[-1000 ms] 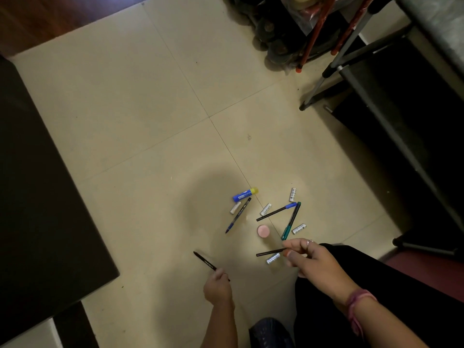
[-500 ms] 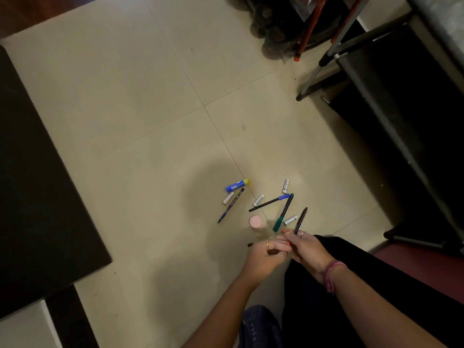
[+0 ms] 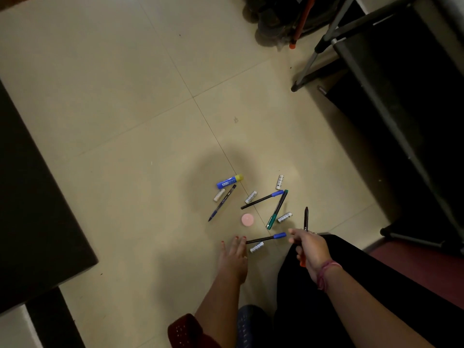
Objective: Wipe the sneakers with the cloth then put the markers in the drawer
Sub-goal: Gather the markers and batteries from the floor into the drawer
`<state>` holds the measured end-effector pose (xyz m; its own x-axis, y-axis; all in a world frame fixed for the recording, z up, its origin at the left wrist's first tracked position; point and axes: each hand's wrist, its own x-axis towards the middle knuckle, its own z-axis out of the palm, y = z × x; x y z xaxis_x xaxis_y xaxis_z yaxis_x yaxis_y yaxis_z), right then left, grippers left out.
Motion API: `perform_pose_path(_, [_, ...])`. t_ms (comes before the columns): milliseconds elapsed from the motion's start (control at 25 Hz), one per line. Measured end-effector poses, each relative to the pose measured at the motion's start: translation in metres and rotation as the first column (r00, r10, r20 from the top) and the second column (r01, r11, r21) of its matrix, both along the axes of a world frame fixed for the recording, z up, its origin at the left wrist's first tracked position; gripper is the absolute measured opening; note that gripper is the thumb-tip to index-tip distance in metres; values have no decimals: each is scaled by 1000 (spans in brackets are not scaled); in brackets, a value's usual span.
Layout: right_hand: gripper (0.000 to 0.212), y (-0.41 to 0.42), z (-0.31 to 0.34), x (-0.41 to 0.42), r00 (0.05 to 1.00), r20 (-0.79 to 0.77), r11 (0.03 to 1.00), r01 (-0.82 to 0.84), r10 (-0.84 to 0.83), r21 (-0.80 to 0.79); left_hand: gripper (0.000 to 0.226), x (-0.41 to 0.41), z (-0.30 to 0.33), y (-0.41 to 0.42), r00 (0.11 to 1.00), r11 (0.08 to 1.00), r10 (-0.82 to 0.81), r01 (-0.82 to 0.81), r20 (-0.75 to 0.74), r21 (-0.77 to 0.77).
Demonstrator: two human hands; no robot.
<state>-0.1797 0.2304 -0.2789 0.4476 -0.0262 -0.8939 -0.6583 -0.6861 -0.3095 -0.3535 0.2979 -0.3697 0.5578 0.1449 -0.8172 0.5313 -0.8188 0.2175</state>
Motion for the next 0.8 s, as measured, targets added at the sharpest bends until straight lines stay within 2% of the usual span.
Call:
perform_pose_path(120, [28,3,0,-3,999,-36,1000,-15,15,-18,49,1,-9,-3,999,999,-34,34,3,34])
perform_pose_path(280, [34,3,-1,-6,998,-65,1000,10,-11,-23,50,4,-9,-5,1000,1000,18,-18,18,20])
perform_pose_path(360, [30,3,-1,-6,997,-63,999,41,-41,-4,46,8,-7,-4,994,994,105,-105,28,-12])
perform_pose_path(440, [23,2,0,-4,997,-58,998,57,-57,-6,38,15,-7,-4,961,957,272,-265,53,-118])
perform_pose_path(520, [16,2,0,-4,995,-55,997,81,-82,-11,28,18,-3,1,869,875,468,-430,161,-224])
perform_pose_path(560, [15,2,-1,-5,993,-54,995,104,-104,-6,27,21,1,3,829,855,508,-451,235,-257])
perform_pose_path(640, [19,3,-2,-6,992,-54,993,116,-115,19,29,24,19,2,752,820,560,-447,346,-357])
perform_pose_path(720, [31,10,0,-8,994,-90,996,64,-57,69,28,30,46,-4,617,736,663,-437,423,-517])
perform_pose_path(800, [38,18,3,-7,996,-87,993,-13,23,115,27,34,63,-12,487,638,758,-416,433,-648])
